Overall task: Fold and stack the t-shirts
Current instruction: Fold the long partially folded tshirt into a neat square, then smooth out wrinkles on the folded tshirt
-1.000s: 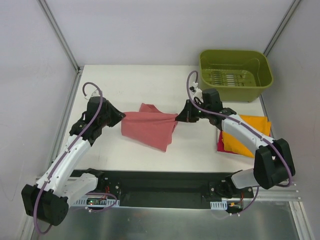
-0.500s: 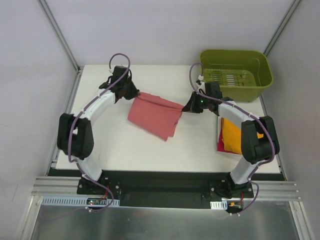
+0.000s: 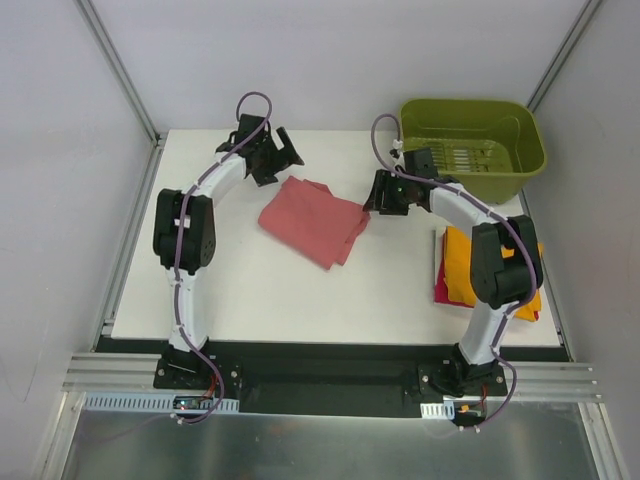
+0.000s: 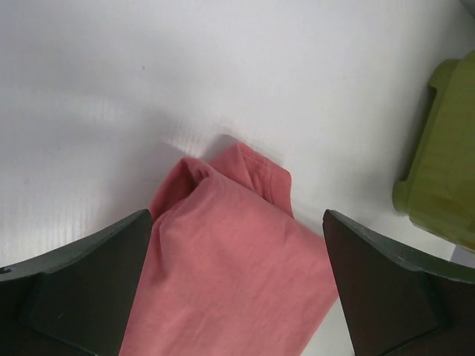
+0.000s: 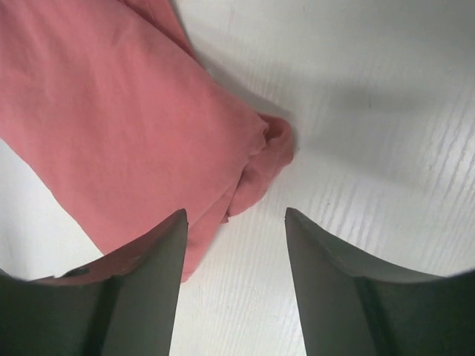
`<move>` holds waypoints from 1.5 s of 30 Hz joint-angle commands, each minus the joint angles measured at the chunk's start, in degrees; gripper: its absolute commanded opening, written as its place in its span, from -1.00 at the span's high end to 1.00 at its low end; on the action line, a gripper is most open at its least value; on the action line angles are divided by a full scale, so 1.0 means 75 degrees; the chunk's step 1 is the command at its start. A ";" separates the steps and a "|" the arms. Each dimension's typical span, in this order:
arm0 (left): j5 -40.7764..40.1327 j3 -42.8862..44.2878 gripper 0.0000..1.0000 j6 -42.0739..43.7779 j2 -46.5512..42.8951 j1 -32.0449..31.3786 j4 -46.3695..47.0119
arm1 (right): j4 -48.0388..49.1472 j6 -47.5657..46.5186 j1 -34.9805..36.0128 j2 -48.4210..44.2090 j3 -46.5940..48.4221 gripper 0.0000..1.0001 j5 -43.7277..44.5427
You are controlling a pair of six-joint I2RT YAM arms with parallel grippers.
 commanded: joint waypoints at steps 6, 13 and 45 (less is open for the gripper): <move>0.0814 -0.2154 -0.99 0.0125 -0.2466 -0.0157 0.0397 | -0.0392 -0.0254 0.1228 -0.1364 -0.0413 -0.99 0.0412; 0.1692 -0.3329 -0.99 -0.0050 -0.2307 -0.0216 0.1125 | 0.0382 0.0684 0.1627 -0.0418 -0.0133 -0.99 0.0166; -0.0555 -0.8755 -0.99 -0.0953 -0.8504 -0.2713 -0.0315 | 0.0041 0.0052 0.2576 -0.4857 -0.4046 -0.99 0.1071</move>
